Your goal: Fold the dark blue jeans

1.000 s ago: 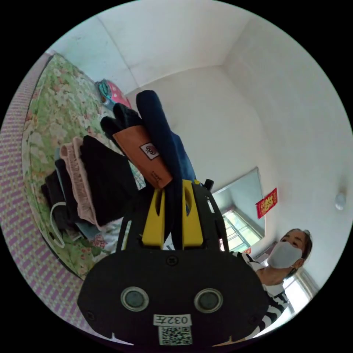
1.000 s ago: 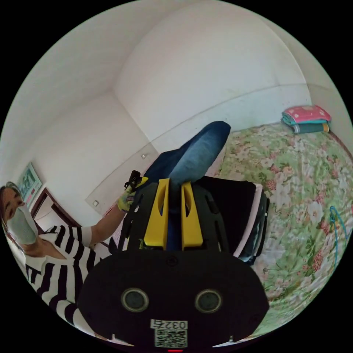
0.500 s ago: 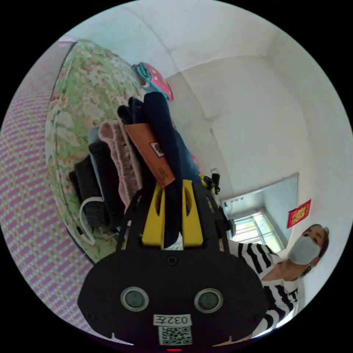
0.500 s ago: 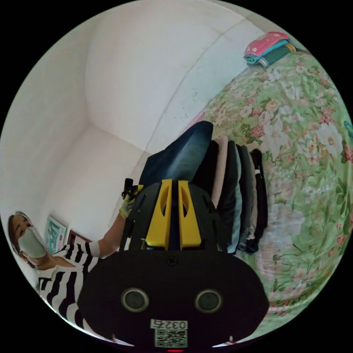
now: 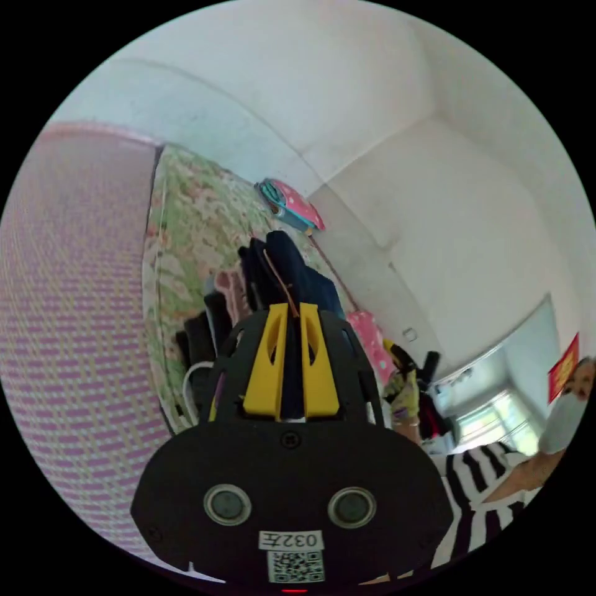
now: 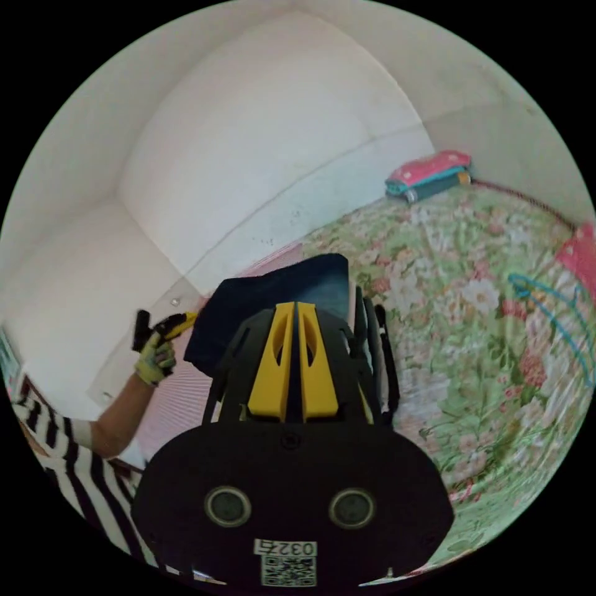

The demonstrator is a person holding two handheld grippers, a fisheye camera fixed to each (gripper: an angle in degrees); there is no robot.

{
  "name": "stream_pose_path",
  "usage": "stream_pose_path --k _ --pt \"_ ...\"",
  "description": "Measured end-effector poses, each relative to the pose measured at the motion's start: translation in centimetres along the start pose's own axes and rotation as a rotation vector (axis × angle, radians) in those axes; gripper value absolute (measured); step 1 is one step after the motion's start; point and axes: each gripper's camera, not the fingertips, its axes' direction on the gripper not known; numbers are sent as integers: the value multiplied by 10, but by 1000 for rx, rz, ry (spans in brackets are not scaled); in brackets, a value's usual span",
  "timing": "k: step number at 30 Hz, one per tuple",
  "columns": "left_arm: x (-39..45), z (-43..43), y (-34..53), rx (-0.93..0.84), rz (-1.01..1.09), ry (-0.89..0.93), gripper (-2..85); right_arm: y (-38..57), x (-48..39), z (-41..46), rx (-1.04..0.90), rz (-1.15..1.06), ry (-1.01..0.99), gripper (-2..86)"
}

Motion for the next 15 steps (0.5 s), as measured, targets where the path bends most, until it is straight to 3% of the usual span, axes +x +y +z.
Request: stream_pose_path --k 3,5,8,9,12,15 --pt "55 29 -9 -26 177 -210 -8 12 -86 24 80 -210 105 -9" --pt "80 27 -3 137 197 -377 -9 21 -134 58 51 -319 87 -10" --pt "96 13 20 390 303 -323 -9 32 -157 97 -16 -331 135 -10" --pt "96 16 22 394 323 -305 -9 33 -159 101 -18 -327 137 -10" --pt "71 76 5 85 369 -288 -9 40 -165 117 -36 -319 146 -10" --pt "14 141 0 -102 326 -465 -9 55 -175 142 -54 -355 251 -10"
